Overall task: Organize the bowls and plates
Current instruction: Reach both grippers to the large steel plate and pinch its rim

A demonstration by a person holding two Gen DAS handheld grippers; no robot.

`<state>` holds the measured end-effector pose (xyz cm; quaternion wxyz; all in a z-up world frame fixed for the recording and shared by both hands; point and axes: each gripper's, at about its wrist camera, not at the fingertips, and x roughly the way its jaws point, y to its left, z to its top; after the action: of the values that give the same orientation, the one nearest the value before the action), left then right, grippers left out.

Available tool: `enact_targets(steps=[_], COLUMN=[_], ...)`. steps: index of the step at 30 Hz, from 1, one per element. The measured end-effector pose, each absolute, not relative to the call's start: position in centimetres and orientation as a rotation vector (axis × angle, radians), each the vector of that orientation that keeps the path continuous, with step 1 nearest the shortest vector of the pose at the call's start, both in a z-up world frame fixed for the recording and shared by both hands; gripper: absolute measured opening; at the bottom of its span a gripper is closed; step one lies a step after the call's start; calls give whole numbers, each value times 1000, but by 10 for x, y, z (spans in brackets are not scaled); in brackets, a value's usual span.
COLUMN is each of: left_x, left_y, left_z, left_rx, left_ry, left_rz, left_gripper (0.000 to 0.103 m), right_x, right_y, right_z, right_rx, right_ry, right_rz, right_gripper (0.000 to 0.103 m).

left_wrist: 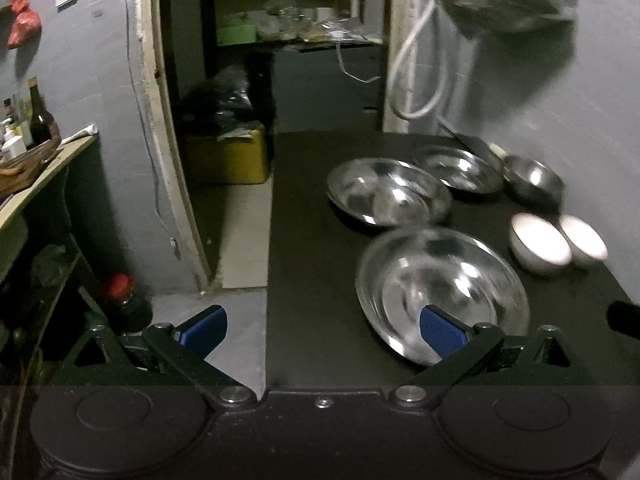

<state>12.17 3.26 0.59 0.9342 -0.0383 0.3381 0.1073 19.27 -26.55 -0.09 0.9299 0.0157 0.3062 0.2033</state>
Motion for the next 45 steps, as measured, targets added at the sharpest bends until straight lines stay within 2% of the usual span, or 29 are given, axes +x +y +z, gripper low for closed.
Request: enact_targets(steps=[9, 18, 21, 23, 26, 30, 34, 39, 41, 45], left_x=[215, 321, 347, 356, 368, 376, 381, 384, 385, 385], left_y=[75, 115, 123, 126, 131, 133, 129, 127, 125, 122], left_z=[21, -5, -15, -22, -31, -39, -45, -48, -49, -51], left_rx=[-122, -153, -165, -177, -205, -219, -225, -223, -215, -200], left_ry=[730, 772, 799, 816, 839, 846, 848, 862, 873, 886], left_rz=[211, 73, 37, 18, -13, -55, -81, -73, -70, -64], left_gripper=[102, 102, 99, 95, 85, 72, 54, 52, 47, 33], right_x=[264, 351, 372, 382, 392, 404, 413, 419, 420, 420], right_y=[-221, -164, -152, -145, -137, -131, -128, -126, -126, -126], right_z=[7, -13, -27, -33, -39, -47, -53, -60, -62, -64], right_rx=[35, 77, 70, 62, 58, 70, 96, 119, 124, 138], right_ry=[627, 750, 767, 785, 794, 819, 848, 871, 875, 882], right_rz=[476, 407, 387, 373, 348, 326, 319, 315, 309, 310], right_gripper=[103, 102, 97, 89, 82, 78, 59, 42, 34, 25])
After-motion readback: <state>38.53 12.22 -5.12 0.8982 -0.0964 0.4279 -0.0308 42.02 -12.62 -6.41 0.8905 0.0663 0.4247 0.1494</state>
